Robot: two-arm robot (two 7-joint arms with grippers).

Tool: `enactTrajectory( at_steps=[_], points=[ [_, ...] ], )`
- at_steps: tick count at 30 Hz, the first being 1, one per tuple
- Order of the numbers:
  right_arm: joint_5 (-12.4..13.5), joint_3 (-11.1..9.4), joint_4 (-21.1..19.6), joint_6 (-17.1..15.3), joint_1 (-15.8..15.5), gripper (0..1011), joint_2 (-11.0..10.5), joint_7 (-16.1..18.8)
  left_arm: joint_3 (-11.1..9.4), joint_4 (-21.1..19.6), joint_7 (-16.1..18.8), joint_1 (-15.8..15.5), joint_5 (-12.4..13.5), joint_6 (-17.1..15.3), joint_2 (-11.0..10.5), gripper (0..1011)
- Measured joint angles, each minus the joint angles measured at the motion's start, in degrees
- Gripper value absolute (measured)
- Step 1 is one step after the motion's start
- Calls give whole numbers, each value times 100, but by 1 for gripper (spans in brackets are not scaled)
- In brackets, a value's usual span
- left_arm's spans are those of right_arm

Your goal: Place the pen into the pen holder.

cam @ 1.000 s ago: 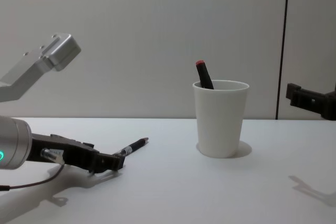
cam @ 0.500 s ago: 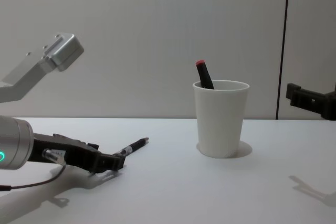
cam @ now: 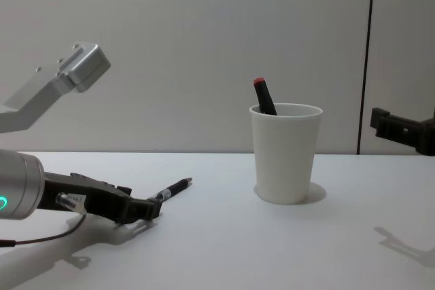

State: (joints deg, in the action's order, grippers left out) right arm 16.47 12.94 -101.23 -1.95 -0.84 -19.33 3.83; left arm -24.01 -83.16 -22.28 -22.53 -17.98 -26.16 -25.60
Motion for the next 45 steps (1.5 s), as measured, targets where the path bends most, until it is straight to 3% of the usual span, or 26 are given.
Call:
enactTrajectory(
  at_steps=[10, 18, 25, 45],
  points=[
    [0, 0, 0, 0, 0, 1001, 0, 0, 8, 19, -83, 0, -3, 58, -2, 588],
    [0, 0, 0, 0, 0, 1001, 0, 0, -14, 51, -227, -5, -75, 161, -21, 341],
    [0, 0, 0, 0, 0, 1001, 0, 0, -17, 66, -288, -11, -110, 205, -29, 234],
    [0, 0, 0, 0, 0, 1001, 0, 0, 12, 31, -204, 69, -102, 428, -61, 180]
  ],
)
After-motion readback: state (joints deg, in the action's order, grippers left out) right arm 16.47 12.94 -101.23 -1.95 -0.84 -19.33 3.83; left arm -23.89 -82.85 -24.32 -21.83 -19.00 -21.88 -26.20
